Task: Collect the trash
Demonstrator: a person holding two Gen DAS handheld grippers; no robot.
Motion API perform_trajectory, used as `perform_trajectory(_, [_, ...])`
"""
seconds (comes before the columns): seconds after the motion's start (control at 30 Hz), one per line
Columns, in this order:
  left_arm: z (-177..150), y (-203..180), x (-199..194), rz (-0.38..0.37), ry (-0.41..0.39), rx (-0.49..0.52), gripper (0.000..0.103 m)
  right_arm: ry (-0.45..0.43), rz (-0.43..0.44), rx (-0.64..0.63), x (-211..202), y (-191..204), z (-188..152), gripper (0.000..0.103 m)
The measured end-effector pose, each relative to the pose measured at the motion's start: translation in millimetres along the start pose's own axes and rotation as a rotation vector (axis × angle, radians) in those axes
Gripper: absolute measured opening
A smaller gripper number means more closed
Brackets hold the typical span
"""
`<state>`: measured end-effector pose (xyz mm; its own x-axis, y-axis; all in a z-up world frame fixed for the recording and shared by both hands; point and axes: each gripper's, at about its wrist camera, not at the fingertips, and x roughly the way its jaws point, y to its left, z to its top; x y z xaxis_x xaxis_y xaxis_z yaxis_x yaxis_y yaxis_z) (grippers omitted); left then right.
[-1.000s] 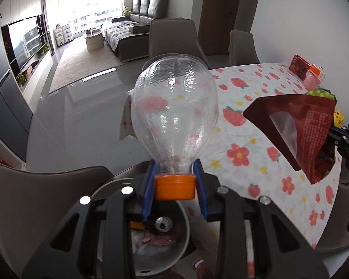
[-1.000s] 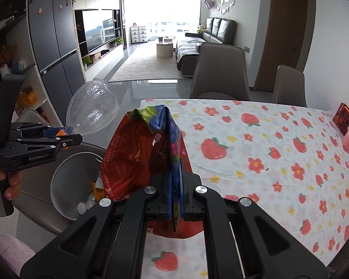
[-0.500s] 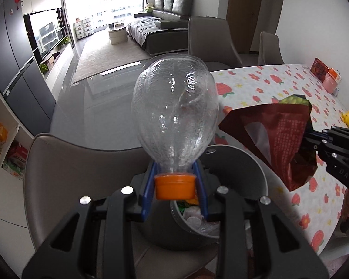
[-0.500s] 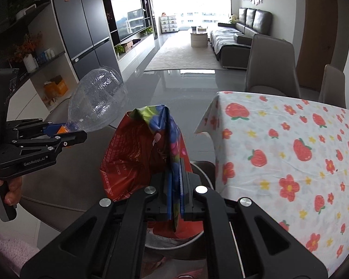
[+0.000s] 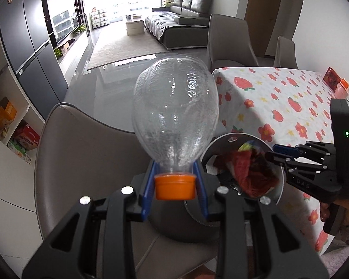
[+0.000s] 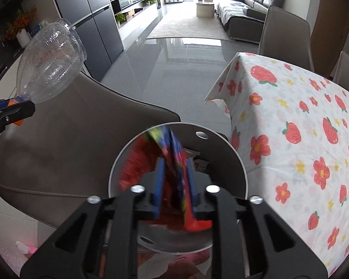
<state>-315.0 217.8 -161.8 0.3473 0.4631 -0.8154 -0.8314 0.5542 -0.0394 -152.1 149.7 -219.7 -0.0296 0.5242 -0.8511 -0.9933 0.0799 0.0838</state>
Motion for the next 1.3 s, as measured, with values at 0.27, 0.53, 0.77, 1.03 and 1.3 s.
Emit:
perform_trajectory(0.27, [0,-21,11,-0.083,0.012,0.077,0.032,-0.056,-0.039,0.062,-31,-24,-2,0.035])
perform_trajectory(0.53, [-3,-69,34,-0.174,0.066,0.215,0.032,-0.112,-0.098,0.153,-71,-56,-14,0.035])
perform_trajectory(0.77, [-16,-108,64,-0.216,0.133,0.354,0.032,-0.124,-0.149,0.214,-88,-74,-30,0.035])
perform_trajectory(1.03, [-20,-119,69,-0.238,0.164,0.404,0.036,-0.139,-0.187,0.248,-105,-85,-46,0.035])
perform_trajectory(1.3, [-16,-127,58,-0.249,0.133,0.443,0.053,-0.144,-0.196,0.268,-108,-83,-50,0.035])
